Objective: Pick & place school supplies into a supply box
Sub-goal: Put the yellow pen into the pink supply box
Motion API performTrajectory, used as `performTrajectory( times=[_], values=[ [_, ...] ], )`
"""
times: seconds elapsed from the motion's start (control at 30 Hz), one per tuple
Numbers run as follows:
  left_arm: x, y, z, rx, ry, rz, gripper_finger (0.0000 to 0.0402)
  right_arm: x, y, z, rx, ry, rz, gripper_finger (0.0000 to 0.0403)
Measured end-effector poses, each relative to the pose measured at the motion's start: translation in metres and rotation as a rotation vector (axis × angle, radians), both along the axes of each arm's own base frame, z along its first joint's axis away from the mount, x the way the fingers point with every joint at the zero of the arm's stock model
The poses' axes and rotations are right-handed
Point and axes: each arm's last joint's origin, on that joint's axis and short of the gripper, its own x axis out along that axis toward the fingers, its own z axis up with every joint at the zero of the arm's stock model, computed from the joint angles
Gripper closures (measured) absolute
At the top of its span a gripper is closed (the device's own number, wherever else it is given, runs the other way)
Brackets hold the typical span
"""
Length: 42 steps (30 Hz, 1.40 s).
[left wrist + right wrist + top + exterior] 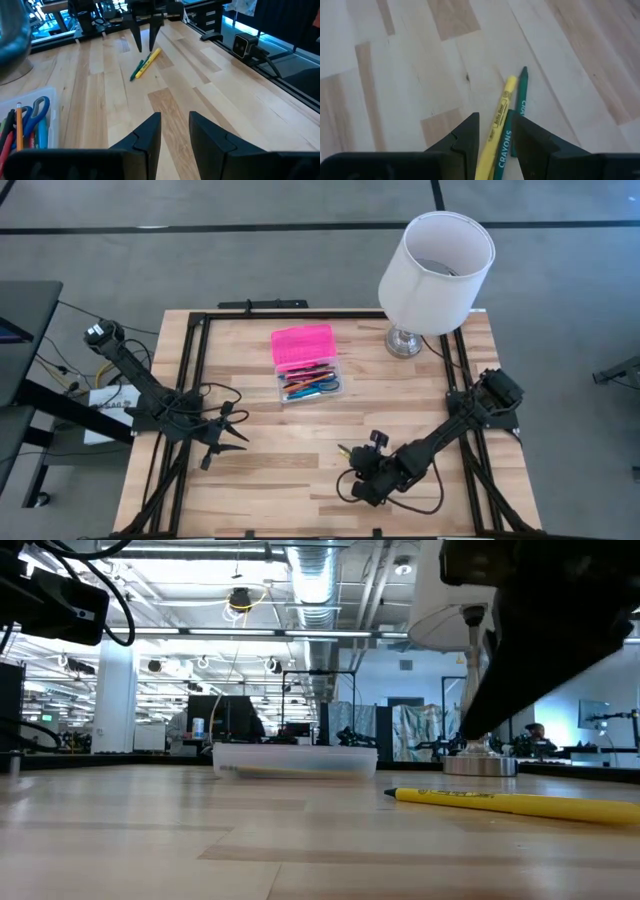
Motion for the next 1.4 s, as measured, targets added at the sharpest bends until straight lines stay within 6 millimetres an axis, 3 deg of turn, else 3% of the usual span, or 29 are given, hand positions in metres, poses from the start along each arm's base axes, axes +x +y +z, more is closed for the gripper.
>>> performTrajectory(
  times=[0.37, 0.67, 1.0, 1.4],
  values=[
    [0.0, 0.0, 0.0, 0.0, 0.0, 0.0, 0.0306, -0.004, -0.003, -0.011, -0.016, -0.021, 0.001, 0.0297],
    [0.0, 0.0, -0.001, 0.005, 0.006, -0.001, 0.0306, 0.005, -0.001, -0.044, -0.019, 0.028, 0.001, 0.0297],
    [0.0, 0.0, -0.001, 0.008, 0.009, 0.0, 0.0306, 0.003, -0.002, -0.04, 0.012, 0.055, 0.013, 0.0303],
    [0.0, 0.0, -0.001, 0.003, 0.012, 0.001, 0.0306, 0.008, -0.017, -0.04, 0.15, 0.205, 0.004, 0.0363]
  ],
)
